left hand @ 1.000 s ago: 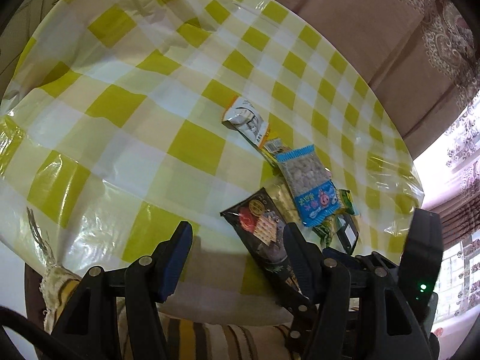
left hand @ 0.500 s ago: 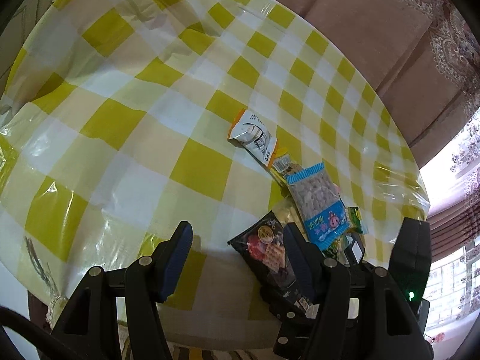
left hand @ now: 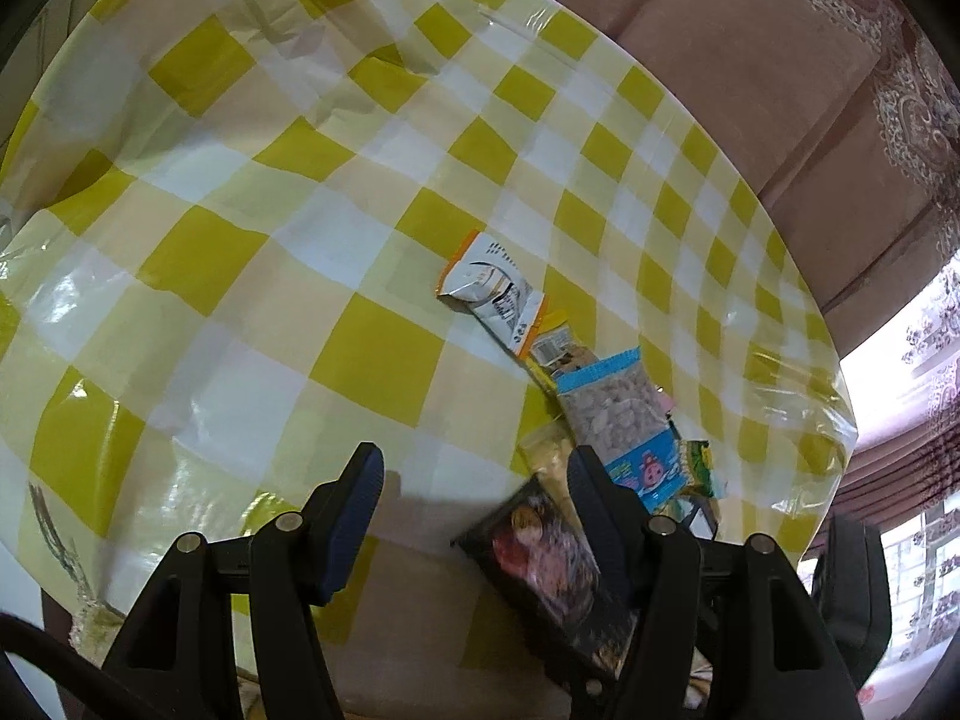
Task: Organize snacks
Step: 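Grasp the black cracker packet with the right tool while the left tool grasps a blue candy bag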
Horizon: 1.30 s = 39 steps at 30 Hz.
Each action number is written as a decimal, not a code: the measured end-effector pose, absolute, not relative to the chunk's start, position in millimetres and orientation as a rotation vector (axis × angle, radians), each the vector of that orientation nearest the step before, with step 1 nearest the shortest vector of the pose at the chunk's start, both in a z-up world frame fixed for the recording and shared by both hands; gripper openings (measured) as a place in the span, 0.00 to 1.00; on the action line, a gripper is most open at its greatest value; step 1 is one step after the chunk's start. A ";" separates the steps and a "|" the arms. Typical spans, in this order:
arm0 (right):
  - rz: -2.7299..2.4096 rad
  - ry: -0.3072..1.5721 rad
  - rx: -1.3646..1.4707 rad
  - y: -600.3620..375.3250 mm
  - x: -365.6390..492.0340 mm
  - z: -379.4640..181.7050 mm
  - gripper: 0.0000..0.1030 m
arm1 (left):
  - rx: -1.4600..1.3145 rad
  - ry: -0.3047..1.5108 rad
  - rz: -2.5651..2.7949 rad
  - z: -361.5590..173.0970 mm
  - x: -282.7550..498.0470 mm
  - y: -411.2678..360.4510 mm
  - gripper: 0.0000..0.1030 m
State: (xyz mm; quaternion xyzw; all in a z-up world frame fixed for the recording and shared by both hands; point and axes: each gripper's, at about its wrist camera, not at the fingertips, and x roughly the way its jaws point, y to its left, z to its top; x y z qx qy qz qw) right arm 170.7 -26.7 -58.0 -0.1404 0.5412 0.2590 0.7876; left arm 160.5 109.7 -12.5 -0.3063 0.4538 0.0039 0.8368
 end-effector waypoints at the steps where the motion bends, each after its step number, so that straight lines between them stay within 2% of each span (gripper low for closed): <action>1: 0.561 1.165 -0.290 -32.1 167.9 -56.2 0.56 | -0.652 0.960 0.008 -11.2 162.6 107.1 0.69; 9: 0.485 1.134 -0.215 -82.6 157.0 -42.7 0.54 | -0.676 1.015 -0.012 -11.2 189.9 69.7 0.78; 18: 0.404 1.120 -0.113 -136.1 150.2 -36.0 0.53 | -0.659 1.085 0.024 -15.6 222.1 23.3 0.79; 25: 0.330 1.090 -0.061 -185.2 140.6 -19.7 0.53 | -0.081 1.039 -0.181 12.4 230.5 -20.6 0.81; 34: 0.198 1.058 -0.004 -251.8 126.6 -7.2 0.53 | 0.597 0.976 -0.404 -7.2 212.5 -65.1 0.81; 39: 0.116 1.058 0.014 -286.9 114.5 0.1 0.53 | 0.860 0.969 -0.623 -15.7 220.6 -84.4 0.81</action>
